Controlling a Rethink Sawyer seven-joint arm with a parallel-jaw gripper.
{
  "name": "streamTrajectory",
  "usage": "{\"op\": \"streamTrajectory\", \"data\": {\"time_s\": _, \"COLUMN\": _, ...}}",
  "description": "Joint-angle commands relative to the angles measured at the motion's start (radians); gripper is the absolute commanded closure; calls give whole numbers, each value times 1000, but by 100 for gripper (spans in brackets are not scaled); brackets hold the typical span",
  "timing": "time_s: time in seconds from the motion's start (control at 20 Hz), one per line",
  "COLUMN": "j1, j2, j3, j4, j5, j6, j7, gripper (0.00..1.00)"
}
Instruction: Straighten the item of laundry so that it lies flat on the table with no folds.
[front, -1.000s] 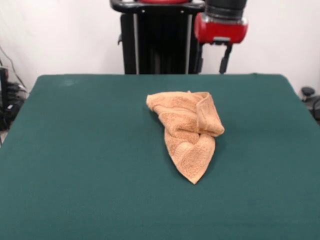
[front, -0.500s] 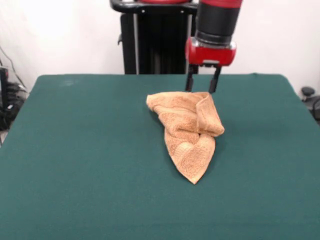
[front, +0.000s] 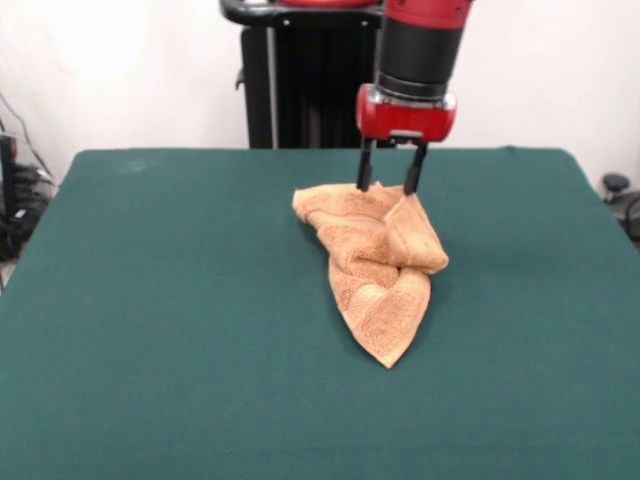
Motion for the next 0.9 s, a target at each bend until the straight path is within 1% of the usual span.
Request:
{"op": "streamTrajectory", "data": {"time_s": 0.05, "j1": -5, "j2": 73, "j3": 60, "j4": -68, "j5": 25, "j6": -60, "j7": 189, "gripper": 0}}
{"op": "streamTrajectory", "data": {"time_s": 0.15, "j1": -17, "j2": 101, "j3": 81, "j4": -79, "j5": 28, "j6": -85, "j7": 194, "gripper": 0}}
{"op": "streamTrajectory", "data": {"time_s": 0.3, "j1": -92, "j2": 146, "j3": 186, "j4": -71, "j5": 23, "j6": -131, "j7": 191, "gripper": 0}}
{"op": "streamTrajectory", "data": {"time_s": 0.35, "j1": -93, "j2": 150, "j3": 191, "j4": -71, "j5": 24, "j6": -136, "j7": 195, "gripper": 0}}
{"op": "streamTrajectory", "data": {"time_s": 0.5, "j1": -110, "j2": 142, "j3": 227, "j4": -68, "j5": 27, "j6": -120, "j7": 188, "gripper": 0}}
{"op": "streamTrajectory", "data": {"time_s": 0.75, "j1": -177, "j2": 121, "j3": 346, "j4": -48, "j5": 31, "j6": -69, "j7": 169, "gripper": 0}}
{"op": "streamTrajectory", "data": {"time_s": 0.9, "j1": -185, "j2": 87, "j3": 366, "j4": -35, "j5": 47, "j6": -21, "j7": 173, "gripper": 0}}
